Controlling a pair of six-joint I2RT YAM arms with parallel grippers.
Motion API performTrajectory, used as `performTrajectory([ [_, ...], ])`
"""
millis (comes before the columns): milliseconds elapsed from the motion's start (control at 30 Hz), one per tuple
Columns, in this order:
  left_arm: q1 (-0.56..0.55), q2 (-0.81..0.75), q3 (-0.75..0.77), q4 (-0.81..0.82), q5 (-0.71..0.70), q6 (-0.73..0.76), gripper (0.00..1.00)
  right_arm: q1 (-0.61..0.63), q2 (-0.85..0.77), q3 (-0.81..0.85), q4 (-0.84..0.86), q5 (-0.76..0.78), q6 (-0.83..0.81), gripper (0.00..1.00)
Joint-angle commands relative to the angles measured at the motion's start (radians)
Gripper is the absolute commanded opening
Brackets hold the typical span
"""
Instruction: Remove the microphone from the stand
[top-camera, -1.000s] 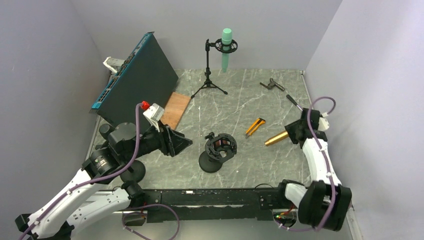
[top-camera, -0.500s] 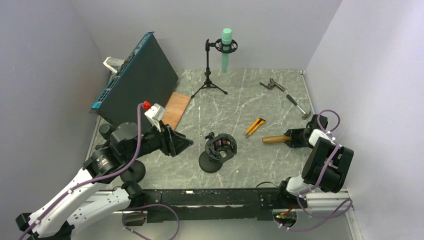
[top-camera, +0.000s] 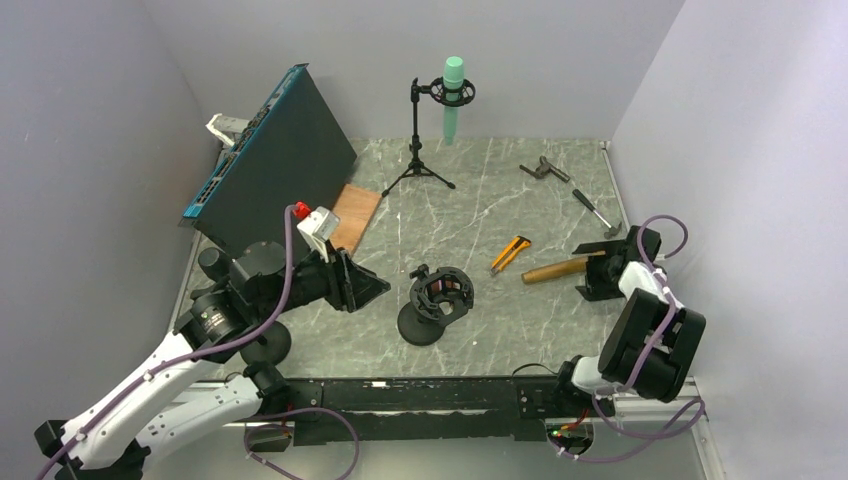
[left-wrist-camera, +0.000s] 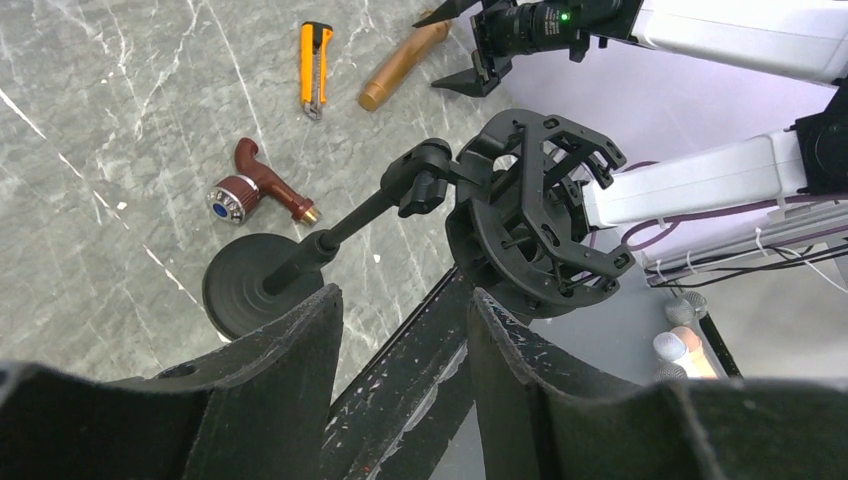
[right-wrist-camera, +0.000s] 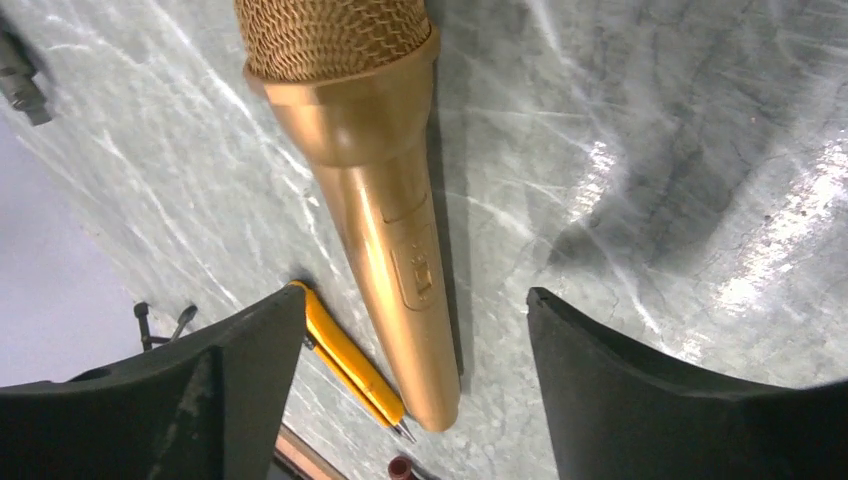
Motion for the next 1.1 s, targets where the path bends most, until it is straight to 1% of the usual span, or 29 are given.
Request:
performTrajectory([
  [0, -0.005, -0.014, -0.017, 0.064, 0.02, -0.013, 0.53, 0.002, -0.072, 0.02, 0.019, -0.007, -0.043, 0.87],
  [100, -0.005, -0.006, -0.02, 0.071, 0.019, -0.017, 0.53, 0.032, -0.135, 0.02, -0.001, -0.018, -0.065, 0.93],
  [233, -0.005, 0.01, -0.023, 0.085, 0.032, -0.015, 0.53, 0.128, -0.247, 0.049, -0.036, 0.063, -0.118, 1.0],
  [367, -0.004, 0.016, -0.03, 0.097, 0.047, -0.019, 0.54, 0.292, -0.323, 0.119, -0.058, 0.152, -0.23, 1.0],
  [433, -0.006, 0.014, -0.035, 0.096, 0.043, -0.021, 0.54, 0.385, -0.325, 0.167, -0.082, 0.167, -0.296, 1.0],
  [467, -0.006, 0.012, -0.036, 0.096, 0.017, -0.021, 0.54, 0.426, -0.32, 0.196, -0.104, 0.18, -0.322, 1.0],
  [500, -0.005, 0.01, -0.037, 0.098, 0.04, -0.022, 0.54, 0.466, -0.313, 0.22, -0.127, 0.188, -0.339, 1.0],
  [633, -0.005, 0.015, -0.036, 0.105, 0.049, -0.016, 0.54, 0.629, -0.307, 0.292, -0.132, 0.171, -0.402, 1.0],
  [733, -0.005, 0.028, -0.032, 0.116, 0.076, -0.013, 0.55, 0.764, -0.287, 0.378, -0.163, 0.166, -0.477, 1.0],
  [800, -0.006, 0.04, -0.024, 0.115, 0.088, -0.004, 0.55, 0.819, -0.277, 0.432, -0.189, 0.13, -0.523, 1.0],
  [867, -0.006, 0.054, -0.015, 0.112, 0.097, 0.003, 0.55, 0.845, -0.285, 0.462, -0.19, 0.032, -0.555, 1.0],
  [967, -0.005, 0.064, -0.021, 0.133, 0.113, 0.003, 0.55, 0.864, -0.337, 0.447, -0.102, -0.191, -0.551, 1.0],
  [1067, -0.005, 0.068, -0.026, 0.175, 0.129, -0.009, 0.55, 0.883, -0.397, 0.408, -0.031, -0.305, -0.52, 1.0],
])
